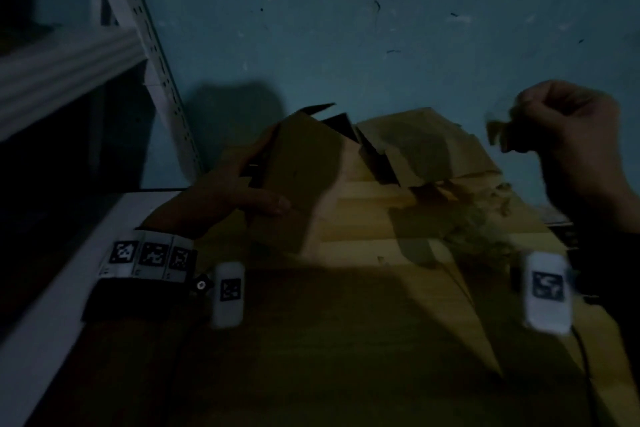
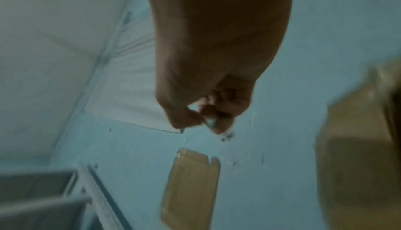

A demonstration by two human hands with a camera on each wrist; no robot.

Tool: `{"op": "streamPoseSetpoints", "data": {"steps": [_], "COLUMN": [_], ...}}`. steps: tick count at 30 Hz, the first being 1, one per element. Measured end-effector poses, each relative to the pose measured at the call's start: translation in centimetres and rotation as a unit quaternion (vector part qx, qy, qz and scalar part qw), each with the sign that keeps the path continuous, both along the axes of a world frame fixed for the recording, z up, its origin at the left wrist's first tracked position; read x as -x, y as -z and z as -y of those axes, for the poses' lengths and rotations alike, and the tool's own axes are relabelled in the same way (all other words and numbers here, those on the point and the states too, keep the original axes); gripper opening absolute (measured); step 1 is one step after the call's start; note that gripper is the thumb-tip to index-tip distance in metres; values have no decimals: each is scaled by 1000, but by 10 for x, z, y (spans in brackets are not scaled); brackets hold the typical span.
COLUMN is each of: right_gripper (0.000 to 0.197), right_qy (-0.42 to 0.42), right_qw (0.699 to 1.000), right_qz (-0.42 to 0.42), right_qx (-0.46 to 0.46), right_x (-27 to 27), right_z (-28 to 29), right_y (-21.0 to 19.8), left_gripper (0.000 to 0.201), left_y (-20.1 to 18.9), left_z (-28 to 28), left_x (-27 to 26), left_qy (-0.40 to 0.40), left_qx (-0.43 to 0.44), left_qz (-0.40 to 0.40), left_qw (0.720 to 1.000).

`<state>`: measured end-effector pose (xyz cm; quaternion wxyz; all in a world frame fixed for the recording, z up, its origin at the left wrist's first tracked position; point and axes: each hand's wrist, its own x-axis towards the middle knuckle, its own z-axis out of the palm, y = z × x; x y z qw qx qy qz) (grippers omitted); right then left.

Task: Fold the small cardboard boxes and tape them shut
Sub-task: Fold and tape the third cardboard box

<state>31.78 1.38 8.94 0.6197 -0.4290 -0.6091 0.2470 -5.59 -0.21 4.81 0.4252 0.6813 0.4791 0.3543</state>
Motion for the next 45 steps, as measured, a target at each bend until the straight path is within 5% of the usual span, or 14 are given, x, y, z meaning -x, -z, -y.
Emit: {"op": "streamPoseSetpoints", "data": {"steps": [3, 7, 10, 13, 17, 22, 26, 30, 33, 35, 38, 41, 45], "right_gripper": [14, 20, 26, 41, 20, 24, 18, 20, 26, 36, 50, 66, 58], "right_qy": [89, 108, 54, 45, -4, 35, 92, 85, 19, -61, -156, -216, -240], "right_qw": [972, 856, 783, 740, 696, 703, 826, 903, 959, 956, 914, 901, 915], "right_qz": [208, 472, 554, 588, 610, 630, 510, 401, 226, 130, 69, 34, 21], "right_qx": [67, 179, 280, 323, 379, 329, 221, 131, 171, 256, 368, 374, 324], "right_x": [-9, -6, -3, -1, 8, 10, 7, 17, 36, 51, 66, 71, 70], "right_z": [-2, -14, -22, -28, -27, -19, -18, -12, -1, 7, 12, 13, 16], "right_y": [7, 36, 53, 59, 51, 40, 34, 29, 23, 19, 18, 19, 16], "left_gripper": [131, 125, 124, 125, 122, 122, 123, 126, 131, 144, 158, 165, 168], "left_y": [0, 4, 4, 4, 6, 8, 8, 6, 7, 7, 6, 7, 8], "left_z": [-2, -5, -4, -5, -7, -8, -7, -2, -2, -1, 0, 0, 0], "left_x": [-4, -17, -18, -16, -16, -15, -20, -30, -39, -47, -60, -67, -69], "left_qy": [-2, 9, 15, 12, 22, 29, 34, 42, 42, 20, -13, -49, -80], "left_qx": [-15, -28, -25, -18, -21, -27, -50, -63, -69, -81, -117, -130, -131], "left_qz": [-15, -26, -19, -8, -8, -8, -14, -3, -27, -80, -149, -164, -167], "left_qw": [1000, 999, 999, 1000, 1000, 999, 998, 997, 996, 993, 982, 977, 974]}}
